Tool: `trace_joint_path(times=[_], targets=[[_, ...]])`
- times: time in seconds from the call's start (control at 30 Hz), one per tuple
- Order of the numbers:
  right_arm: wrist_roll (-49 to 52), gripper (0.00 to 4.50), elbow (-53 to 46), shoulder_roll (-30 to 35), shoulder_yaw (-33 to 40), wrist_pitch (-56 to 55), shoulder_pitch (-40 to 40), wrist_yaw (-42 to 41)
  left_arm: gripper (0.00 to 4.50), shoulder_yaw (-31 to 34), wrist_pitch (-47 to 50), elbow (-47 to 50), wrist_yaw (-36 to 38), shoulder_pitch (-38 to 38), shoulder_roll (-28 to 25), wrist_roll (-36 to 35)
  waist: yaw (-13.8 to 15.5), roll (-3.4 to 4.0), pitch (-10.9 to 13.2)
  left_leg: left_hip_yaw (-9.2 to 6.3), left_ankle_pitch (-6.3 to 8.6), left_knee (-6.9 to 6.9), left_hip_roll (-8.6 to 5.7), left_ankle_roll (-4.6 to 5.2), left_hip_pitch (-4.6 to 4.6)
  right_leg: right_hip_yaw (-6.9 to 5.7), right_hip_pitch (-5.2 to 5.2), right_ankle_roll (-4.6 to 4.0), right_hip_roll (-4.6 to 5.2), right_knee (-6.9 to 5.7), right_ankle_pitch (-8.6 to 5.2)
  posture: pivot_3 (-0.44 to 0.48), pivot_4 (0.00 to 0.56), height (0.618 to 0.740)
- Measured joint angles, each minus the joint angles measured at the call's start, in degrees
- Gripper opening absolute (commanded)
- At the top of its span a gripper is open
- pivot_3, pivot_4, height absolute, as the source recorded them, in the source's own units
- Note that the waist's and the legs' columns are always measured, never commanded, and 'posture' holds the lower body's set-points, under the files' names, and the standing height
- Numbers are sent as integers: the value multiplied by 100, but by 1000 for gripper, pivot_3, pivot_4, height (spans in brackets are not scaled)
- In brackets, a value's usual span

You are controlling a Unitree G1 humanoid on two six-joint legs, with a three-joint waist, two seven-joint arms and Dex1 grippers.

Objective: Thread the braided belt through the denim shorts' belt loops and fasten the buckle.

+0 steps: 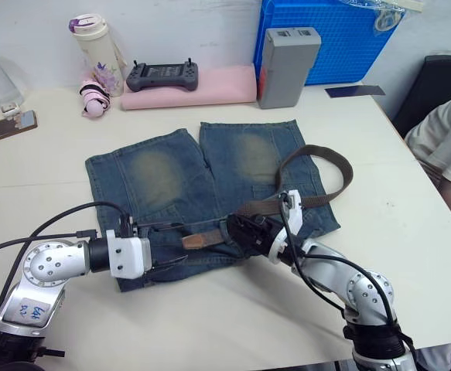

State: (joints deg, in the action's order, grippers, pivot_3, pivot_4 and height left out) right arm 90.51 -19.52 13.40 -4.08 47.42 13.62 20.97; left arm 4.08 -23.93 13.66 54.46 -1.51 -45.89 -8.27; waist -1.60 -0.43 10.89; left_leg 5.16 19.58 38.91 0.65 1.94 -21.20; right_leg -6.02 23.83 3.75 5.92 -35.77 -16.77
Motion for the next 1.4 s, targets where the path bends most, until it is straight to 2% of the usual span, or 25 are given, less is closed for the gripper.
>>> trace_joint_path(times=[0.03,0.07,0.2,0.47,0.6,0.83,0.87,1.07,1.13,1.17,1.27,1.4], targets=[[-10,0,14,-1,0,16,4,-11,4375,12,-333,-132,5,9,-13,94,-2,0,0,1,0,0,0,0,0,0,0,0,0,0,0,0,150,728],[-17,0,16,-4,0,22,5,-17,4447,25,-639,-246,14,12,-33,170,-3,0,0,1,0,0,0,1,-1,0,0,0,0,1,0,0,150,728],[-30,0,82,-42,5,31,10,-34,4447,103,-1999,-823,-250,-126,-19,756,1,0,0,1,1,0,0,3,-2,-1,0,0,2,0,0,0,150,728],[-116,0,102,-96,7,32,13,-59,4447,-369,-2736,-1256,-560,-459,52,1308,0,0,0,2,2,1,0,4,-2,-3,0,1,2,-1,0,0,150,728],[-156,0,101,-103,7,31,12,-77,3335,-506,-2789,-1284,-719,-671,73,1388,0,0,0,2,2,1,0,3,-2,-3,0,1,3,-1,0,0,150,728],[-209,0,99,-104,8,35,12,-89,220,-576,-2812,-1454,-886,-726,25,1555,-1,0,0,2,2,2,0,3,-2,-4,-1,1,3,-2,1,0,150,728],[-224,0,99,-99,8,39,12,-103,51,-582,-2813,-1454,-922,-727,16,1573,-1,-1,0,2,2,2,0,4,-2,-4,-1,1,3,-2,1,0,150,728],[-349,0,73,-51,10,101,23,-202,51,-618,-2864,-1454,-1087,-741,6,1736,0,0,0,2,2,2,0,3,-2,-4,-1,1,3,-2,0,0,150,728],[-402,840,63,-38,26,126,27,-250,0,-634,-2865,-1453,-1137,-740,6,1760,1,0,0,2,2,1,0,3,-2,-4,-1,1,3,-2,0,0,150,728],[-411,1099,49,-11,27,142,26,-282,0,-634,-2865,-1453,-1175,-739,5,1773,3,0,0,2,2,1,0,3,-2,-4,-1,1,3,-2,1,0,150,728],[-393,2478,-58,163,122,153,20,-371,0,-639,-2867,-1450,-1254,-731,6,1798,5,0,0,2,2,2,0,4,-3,-5,-1,1,4,-1,1,0,150,728],[-183,4322,-463,1017,670,280,-151,-779,0,-642,-2872,-1440,-1387,-716,7,1838,21,0,0,0,4,2,-1,7,-4,-7,-3,2,5,5,1,0,150,728]])
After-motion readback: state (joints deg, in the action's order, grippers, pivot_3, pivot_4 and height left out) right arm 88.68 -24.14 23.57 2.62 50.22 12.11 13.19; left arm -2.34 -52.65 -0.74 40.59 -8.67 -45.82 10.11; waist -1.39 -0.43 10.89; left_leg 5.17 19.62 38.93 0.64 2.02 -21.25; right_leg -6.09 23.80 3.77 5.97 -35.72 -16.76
